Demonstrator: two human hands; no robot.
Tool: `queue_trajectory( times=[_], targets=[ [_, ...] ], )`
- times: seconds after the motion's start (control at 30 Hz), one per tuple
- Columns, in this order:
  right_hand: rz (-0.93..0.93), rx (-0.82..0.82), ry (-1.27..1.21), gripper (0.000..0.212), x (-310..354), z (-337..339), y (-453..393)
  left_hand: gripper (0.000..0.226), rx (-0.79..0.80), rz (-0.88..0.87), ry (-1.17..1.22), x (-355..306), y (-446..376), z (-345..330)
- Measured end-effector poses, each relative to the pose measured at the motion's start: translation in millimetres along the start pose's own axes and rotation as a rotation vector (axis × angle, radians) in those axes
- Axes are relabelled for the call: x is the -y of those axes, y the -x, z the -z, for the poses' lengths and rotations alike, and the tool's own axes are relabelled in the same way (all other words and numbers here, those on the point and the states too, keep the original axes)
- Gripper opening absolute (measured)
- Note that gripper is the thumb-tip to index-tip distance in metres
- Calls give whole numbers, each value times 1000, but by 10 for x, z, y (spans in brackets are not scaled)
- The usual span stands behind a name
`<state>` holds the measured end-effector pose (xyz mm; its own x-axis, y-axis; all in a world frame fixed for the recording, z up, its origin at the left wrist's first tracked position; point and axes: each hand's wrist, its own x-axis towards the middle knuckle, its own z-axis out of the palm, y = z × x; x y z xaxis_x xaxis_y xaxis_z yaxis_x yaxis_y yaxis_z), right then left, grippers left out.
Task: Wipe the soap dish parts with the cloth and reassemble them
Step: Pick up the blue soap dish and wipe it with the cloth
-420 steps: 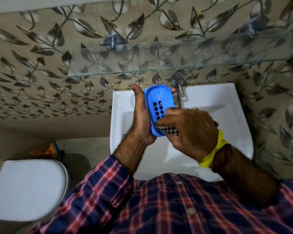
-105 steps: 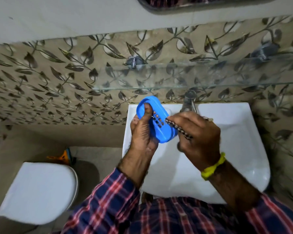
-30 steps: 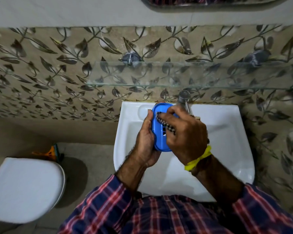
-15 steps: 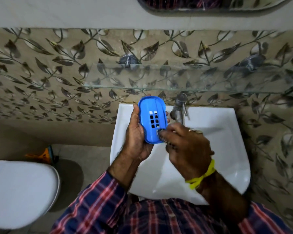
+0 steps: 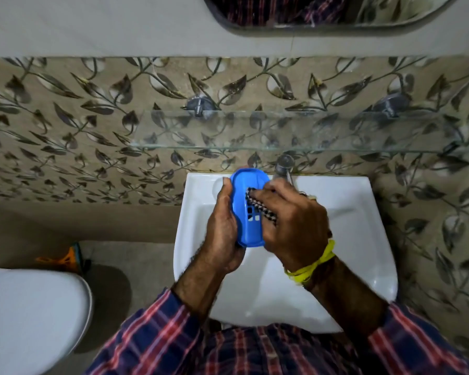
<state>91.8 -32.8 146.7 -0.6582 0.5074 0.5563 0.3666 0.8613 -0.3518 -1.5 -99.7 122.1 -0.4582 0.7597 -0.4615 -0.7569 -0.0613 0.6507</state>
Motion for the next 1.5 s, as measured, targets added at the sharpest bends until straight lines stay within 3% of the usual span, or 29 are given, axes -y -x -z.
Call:
queue_trajectory(
  times=[0.1,0.2,0.33,0.47,0.6,0.8,1.0,1.1,1.23,1.37,1.43,1.5],
  targets=[
    [-63,-15,2,30,2,-4,-147,56,-3,-10,-25,55,27,-29],
    [34,55,29,28,54,-7,-162,58,3,-26,-19,59,64,9],
    [-157,102,11,27,-77,0,-199,60,-16,-52,-48,36,80,48],
    [-162,156,-32,22,98,-39,102,64,-11,-76,-22,-19,42,155],
    [-262,138,-10,19,4,-121,-105,63,-26,-59,-64,34,49,136],
    [-243,242,-26,18,92,-41,258,66,-49,-82,-53,13,5,168],
    [-245,381,-71,26,99,-79,492,104,-112,-124,-188,-9,-42,197],
    [-266,429,-125,23,17,-104,485,111,-115,-125,-154,34,-95,204],
    [-347,447,-310,15,7,-121,504,91,-129,-90,-92,112,-138,221],
    [-601,306,-730,12,-82,-26,373,61,-162,-124,-101,34,-157,126],
    [-708,205,-844,24,-181,46,265,54,-157,-223,-358,-41,-162,74],
    [-660,116,-784,33,-292,89,175,47,-118,-334,-713,-68,-118,2]
  ],
)
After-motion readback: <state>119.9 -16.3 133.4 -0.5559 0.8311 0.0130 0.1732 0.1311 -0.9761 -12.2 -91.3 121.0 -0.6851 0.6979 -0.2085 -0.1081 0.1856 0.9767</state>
